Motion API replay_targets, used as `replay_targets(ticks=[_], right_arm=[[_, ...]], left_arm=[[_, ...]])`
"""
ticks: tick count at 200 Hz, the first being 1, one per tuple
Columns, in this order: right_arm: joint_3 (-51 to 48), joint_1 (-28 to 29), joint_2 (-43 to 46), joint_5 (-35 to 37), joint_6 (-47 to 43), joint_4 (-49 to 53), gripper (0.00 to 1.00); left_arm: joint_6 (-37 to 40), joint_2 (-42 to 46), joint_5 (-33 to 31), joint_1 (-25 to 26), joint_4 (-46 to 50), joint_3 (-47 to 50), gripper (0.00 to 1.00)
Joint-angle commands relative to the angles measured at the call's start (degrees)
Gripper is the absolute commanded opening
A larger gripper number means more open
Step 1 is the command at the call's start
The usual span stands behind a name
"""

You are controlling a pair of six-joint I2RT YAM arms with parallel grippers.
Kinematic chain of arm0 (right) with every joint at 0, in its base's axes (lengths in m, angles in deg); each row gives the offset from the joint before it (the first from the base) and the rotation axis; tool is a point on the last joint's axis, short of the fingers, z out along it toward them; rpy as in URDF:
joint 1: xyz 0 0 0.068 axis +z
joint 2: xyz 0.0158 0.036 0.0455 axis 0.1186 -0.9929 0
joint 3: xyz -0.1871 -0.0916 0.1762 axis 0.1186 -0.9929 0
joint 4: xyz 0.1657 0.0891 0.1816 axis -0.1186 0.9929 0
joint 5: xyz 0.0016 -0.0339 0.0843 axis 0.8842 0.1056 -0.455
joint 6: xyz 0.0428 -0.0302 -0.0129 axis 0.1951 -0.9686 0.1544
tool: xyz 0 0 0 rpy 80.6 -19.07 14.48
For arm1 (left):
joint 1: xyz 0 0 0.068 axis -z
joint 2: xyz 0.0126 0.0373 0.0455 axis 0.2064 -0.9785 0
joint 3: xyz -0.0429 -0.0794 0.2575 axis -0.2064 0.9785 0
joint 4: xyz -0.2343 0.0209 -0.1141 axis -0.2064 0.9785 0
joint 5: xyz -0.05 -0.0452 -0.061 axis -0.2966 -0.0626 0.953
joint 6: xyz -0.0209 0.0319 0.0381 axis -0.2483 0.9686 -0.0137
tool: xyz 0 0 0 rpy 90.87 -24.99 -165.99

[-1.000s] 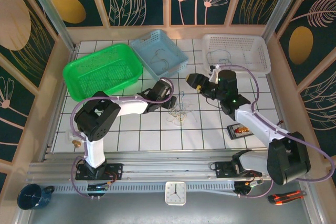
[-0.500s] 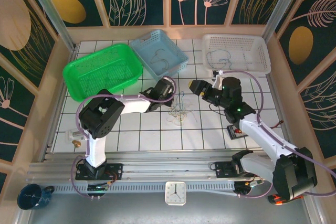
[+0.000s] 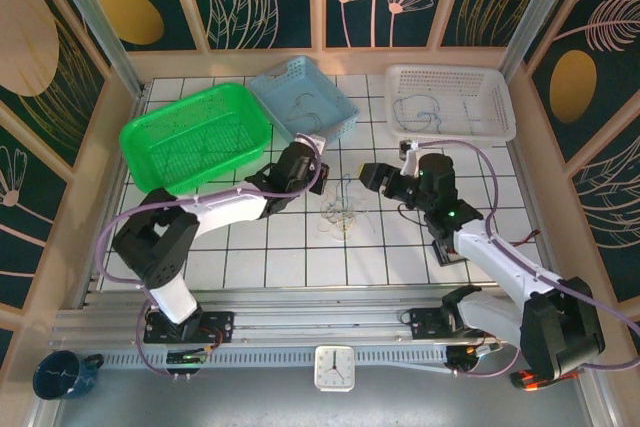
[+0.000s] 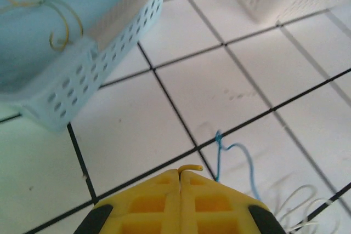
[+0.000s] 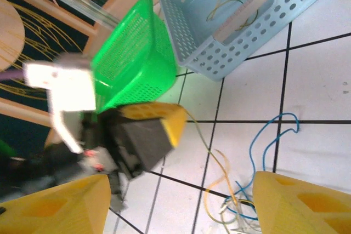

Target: Untangle the cables

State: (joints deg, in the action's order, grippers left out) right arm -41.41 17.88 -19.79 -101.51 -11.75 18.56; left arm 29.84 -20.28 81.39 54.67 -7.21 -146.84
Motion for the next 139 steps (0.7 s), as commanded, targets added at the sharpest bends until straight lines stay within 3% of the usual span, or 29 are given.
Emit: replay_targets(ticks=[1,104,139], right_arm=[[-1.0,0.7,-2.3,1.3,-5.3,-4.6,0.68],[5.8,7.4,-23.5,1.7,-6.8,-17.9,0.65],[7.4,8.4,-29.6,1.6,-5.7,-21.6,0.59]], left_arm=[[-1.8,2.9,2.4,0.2,-1.8,-0.2,0.0],[-3.9,7.9,5.8,0.2,-1.4,-3.9,0.0],[-5.3,9.2,6.5,0.1,-1.2,-5.7,0.0]])
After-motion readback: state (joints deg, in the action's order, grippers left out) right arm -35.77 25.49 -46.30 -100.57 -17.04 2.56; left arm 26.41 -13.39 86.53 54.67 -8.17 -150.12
